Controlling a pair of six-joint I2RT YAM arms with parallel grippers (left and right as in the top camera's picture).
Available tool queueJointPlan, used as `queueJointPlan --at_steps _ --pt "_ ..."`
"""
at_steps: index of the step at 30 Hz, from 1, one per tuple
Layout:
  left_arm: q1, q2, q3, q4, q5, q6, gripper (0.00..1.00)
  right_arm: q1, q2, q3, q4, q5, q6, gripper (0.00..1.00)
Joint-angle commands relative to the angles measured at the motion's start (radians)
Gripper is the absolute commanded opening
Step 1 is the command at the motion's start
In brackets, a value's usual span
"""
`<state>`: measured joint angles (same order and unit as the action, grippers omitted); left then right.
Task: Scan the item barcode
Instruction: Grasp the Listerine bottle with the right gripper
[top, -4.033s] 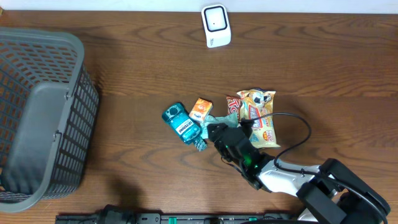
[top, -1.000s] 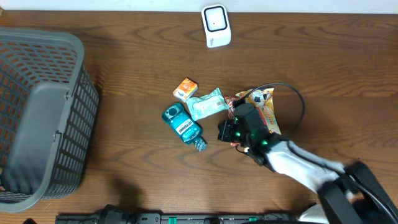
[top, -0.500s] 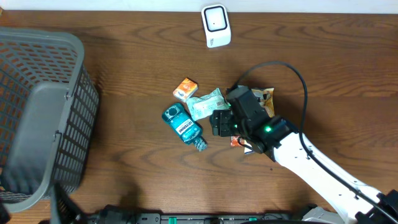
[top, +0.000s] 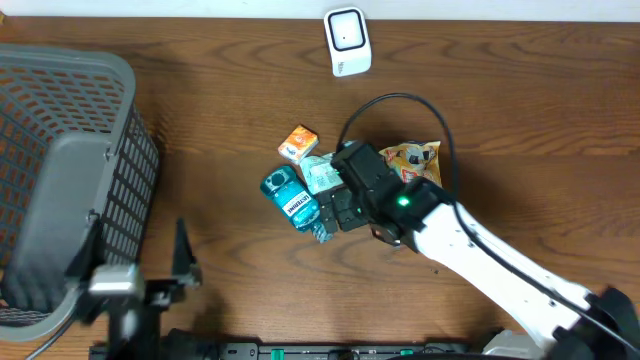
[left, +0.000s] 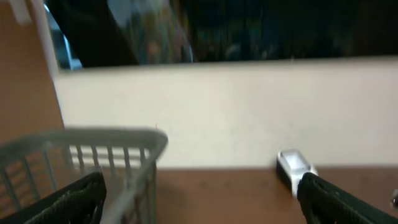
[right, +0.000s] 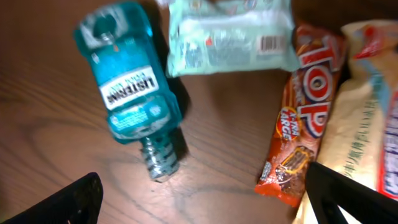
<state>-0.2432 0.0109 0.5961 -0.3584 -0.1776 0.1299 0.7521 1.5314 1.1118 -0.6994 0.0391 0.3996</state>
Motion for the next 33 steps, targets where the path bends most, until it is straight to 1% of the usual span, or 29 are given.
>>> queueJointPlan --at_steps 1,5,8,12,19,23,33 --pt "0.003 -0.006 -0.063 0.004 0.01 -0.009 0.98 0.004 0.062 0.046 -0.011 -0.048 -0.058 0.99" --pt "0.002 -0.006 -0.121 0.004 0.009 -0.008 0.98 0.014 0.156 0.142 -0.061 -0.102 -0.131 0.99" --pt "0.003 -0.006 -0.128 0.007 0.01 -0.008 0.98 0.034 0.245 0.225 -0.095 -0.111 -0.189 0.99" --pt "0.002 -0.006 -0.128 0.016 0.009 -0.008 0.98 0.057 0.348 0.293 -0.113 -0.166 -0.245 0.99" --pt "0.002 -0.006 -0.128 0.026 0.009 -0.008 0.98 0.095 0.487 0.306 -0.115 -0.161 -0.286 0.99" --pt "0.002 -0.006 -0.128 0.026 0.009 -0.008 0.98 0.107 0.539 0.306 -0.101 -0.107 -0.298 0.99" --pt "0.002 -0.006 -0.128 0.026 0.009 -0.008 0.98 0.107 0.583 0.306 -0.024 -0.083 -0.325 0.99"
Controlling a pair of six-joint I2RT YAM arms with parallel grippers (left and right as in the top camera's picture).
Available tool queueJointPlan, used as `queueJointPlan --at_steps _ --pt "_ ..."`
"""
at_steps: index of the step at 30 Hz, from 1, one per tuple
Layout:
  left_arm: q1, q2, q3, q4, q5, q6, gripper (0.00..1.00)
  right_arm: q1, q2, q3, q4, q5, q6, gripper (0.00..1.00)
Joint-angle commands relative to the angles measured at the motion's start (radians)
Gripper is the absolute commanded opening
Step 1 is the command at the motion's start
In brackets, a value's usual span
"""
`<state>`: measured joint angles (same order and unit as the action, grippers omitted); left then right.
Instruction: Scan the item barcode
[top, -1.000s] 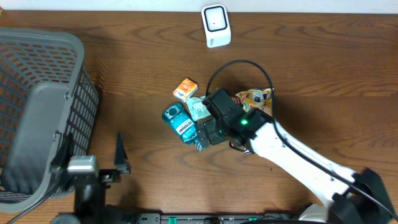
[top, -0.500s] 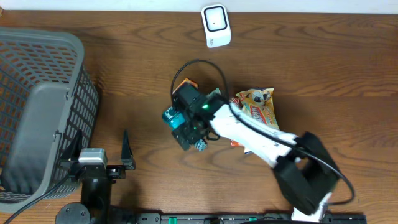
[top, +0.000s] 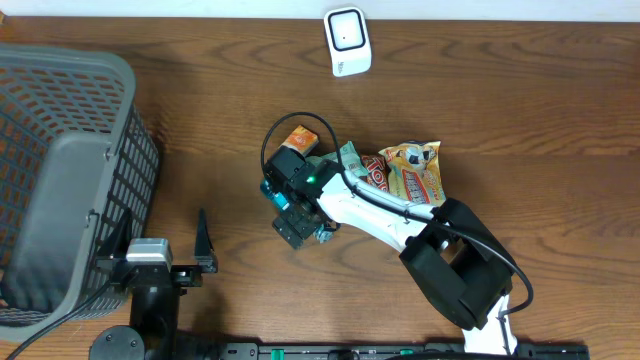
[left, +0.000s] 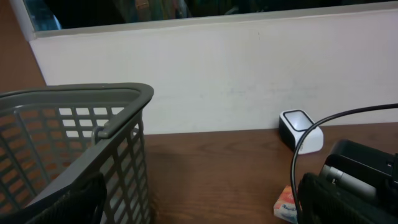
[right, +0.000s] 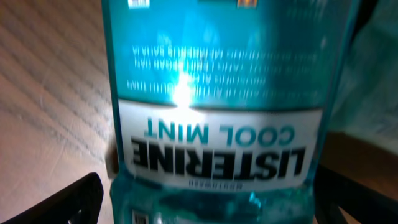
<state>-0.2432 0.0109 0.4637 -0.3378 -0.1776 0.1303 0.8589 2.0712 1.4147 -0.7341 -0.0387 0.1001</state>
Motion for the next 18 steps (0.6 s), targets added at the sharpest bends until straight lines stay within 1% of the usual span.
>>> queueJointPlan --at_steps 1,3,5,6,8,16,18 --pt "0.002 -0.006 0.005 0.005 0.009 -0.008 0.98 0.0 0.043 0.003 0.018 -0.005 -0.029 0.99" --pt "0.002 -0.006 0.005 0.005 0.009 -0.008 0.98 0.002 0.043 0.003 0.029 -0.005 -0.039 0.99" --pt "0.002 -0.006 0.005 0.005 0.009 -0.008 0.98 0.002 0.043 0.003 0.03 -0.005 -0.039 0.9" --pt "0.002 -0.006 0.005 0.005 0.009 -0.008 0.98 0.001 0.043 0.003 0.027 -0.005 -0.039 0.86" --pt "0.002 -0.006 0.005 0.005 0.01 -0.009 0.98 0.001 0.043 0.002 0.027 -0.005 -0.039 0.68" --pt "0.002 -0.006 0.005 0.005 0.009 -0.009 0.98 0.001 0.043 -0.003 0.047 -0.006 -0.037 0.47" --pt "0.002 -0.006 0.005 0.005 0.009 -0.008 0.98 0.001 0.038 0.004 0.04 -0.039 -0.034 0.43"
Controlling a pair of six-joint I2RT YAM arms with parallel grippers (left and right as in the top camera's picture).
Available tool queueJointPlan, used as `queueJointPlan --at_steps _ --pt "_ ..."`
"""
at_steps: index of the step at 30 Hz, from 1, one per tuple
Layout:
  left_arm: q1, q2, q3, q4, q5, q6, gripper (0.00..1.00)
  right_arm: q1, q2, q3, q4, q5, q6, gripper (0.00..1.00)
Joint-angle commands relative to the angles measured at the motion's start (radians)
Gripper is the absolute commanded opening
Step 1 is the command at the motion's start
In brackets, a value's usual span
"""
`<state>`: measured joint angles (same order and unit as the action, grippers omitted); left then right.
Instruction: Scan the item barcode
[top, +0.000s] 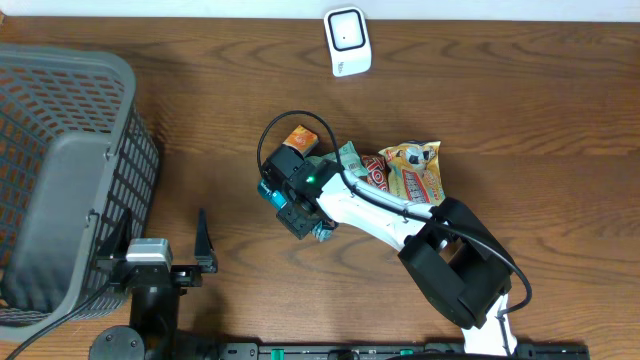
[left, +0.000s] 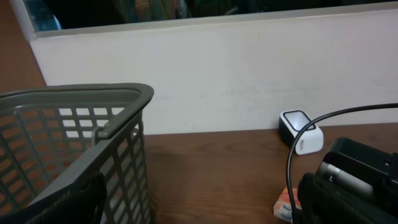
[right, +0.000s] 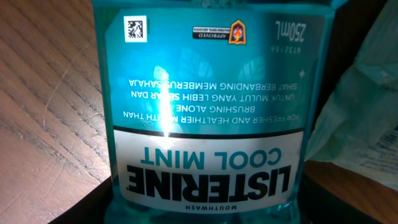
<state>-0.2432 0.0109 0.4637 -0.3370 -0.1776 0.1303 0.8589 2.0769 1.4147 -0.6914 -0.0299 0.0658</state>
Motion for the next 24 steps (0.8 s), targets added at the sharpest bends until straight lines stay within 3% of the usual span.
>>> queueJointPlan --at_steps 1,10,17,24 --pt "0.002 -0.006 0.005 0.004 0.009 -0.008 0.98 -0.001 0.027 0.01 -0.008 -0.079 0.0 0.41" --pt "0.002 -0.006 0.005 0.001 0.009 -0.008 0.98 -0.127 -0.04 0.102 -0.149 -0.58 -0.106 0.41" --pt "0.002 -0.006 0.005 0.001 0.01 -0.009 0.98 -0.298 -0.052 0.109 -0.291 -1.01 -0.292 0.38" --pt "0.002 -0.006 0.005 0.001 0.01 -0.009 0.98 -0.373 -0.052 0.108 -0.372 -1.276 -0.422 0.41"
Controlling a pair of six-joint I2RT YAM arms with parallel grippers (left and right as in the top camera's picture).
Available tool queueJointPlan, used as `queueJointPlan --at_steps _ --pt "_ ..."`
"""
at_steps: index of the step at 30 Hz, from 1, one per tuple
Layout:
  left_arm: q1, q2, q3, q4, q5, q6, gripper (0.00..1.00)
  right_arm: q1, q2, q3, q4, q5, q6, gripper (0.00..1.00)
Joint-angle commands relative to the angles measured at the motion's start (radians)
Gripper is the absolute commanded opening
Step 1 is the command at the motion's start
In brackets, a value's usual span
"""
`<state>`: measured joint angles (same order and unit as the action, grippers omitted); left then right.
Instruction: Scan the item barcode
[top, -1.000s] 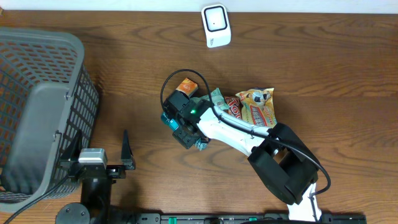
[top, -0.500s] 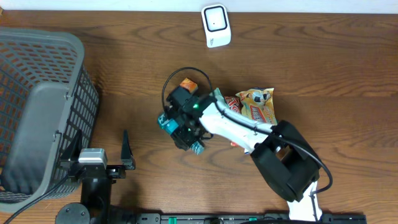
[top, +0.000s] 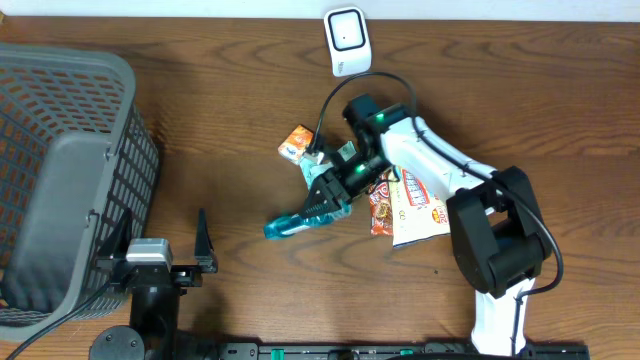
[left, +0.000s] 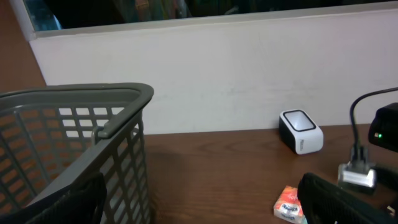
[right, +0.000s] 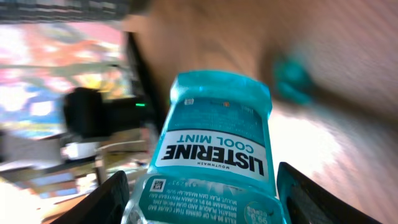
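Observation:
My right gripper (top: 328, 192) is shut on a teal Listerine mouthwash bottle (top: 298, 217), held tilted with its cap end toward the lower left. In the right wrist view the bottle (right: 216, 155) fills the space between my fingers (right: 115, 200), label and a small square code facing the camera. The white scanner (top: 347, 41) stands at the table's far edge, well beyond the bottle; it also shows in the left wrist view as the scanner (left: 301, 130). My left gripper (top: 160, 252) rests open near the front edge, nothing between its fingers (left: 336, 200).
A grey mesh basket (top: 60, 170) fills the left side. A small orange box (top: 297, 143) lies behind the bottle. A pale green pack (top: 345, 155), a red snack bar (top: 381, 200) and a yellow-white snack bag (top: 418, 203) lie under and beside the right arm.
The right arm has swung round to reach from the far side. The bottle, then lying on the table under the gripper, is now gripped and tilted. The snack bag sits nearer the front.
The right gripper first hung open over the pile, with the bottle lying beside the packs. Later it was down close over the bottle's label, and stayed there. Now it holds the bottle at a slant. The left arm has stayed parked by the basket.

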<state>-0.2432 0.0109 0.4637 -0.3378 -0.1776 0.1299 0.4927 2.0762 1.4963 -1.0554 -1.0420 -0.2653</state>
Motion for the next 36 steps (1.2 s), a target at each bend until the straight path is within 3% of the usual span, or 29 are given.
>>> queueJointPlan --at_steps 1,7,17,22,27,31,33,36 --pt "0.002 -0.006 0.005 0.002 0.01 -0.008 0.98 -0.009 -0.051 0.027 -0.011 -0.285 -0.091 0.4" --pt "0.002 -0.006 0.005 0.002 0.009 -0.008 0.98 -0.003 -0.051 0.027 -0.012 -0.348 -0.091 0.34" --pt "0.002 -0.006 0.005 0.002 0.01 -0.008 0.98 -0.003 -0.051 0.027 -0.011 -0.258 -0.084 0.31" --pt "0.002 -0.006 0.005 0.002 0.01 -0.008 0.98 -0.003 -0.051 0.027 0.017 -0.258 0.021 0.27" --pt "0.002 -0.006 0.005 0.002 0.01 -0.009 0.98 -0.003 -0.051 0.027 0.066 -0.258 0.214 0.22" --pt "0.002 -0.006 0.005 0.002 0.01 -0.008 0.98 -0.003 -0.051 0.027 0.118 -0.192 0.235 0.32" --pt "0.002 -0.006 0.005 0.001 0.01 -0.008 0.98 -0.002 -0.051 0.027 0.125 -0.054 0.235 0.41" --pt "0.002 -0.006 0.005 0.001 0.01 -0.008 0.98 0.0 -0.051 0.027 0.084 0.146 0.233 0.43"
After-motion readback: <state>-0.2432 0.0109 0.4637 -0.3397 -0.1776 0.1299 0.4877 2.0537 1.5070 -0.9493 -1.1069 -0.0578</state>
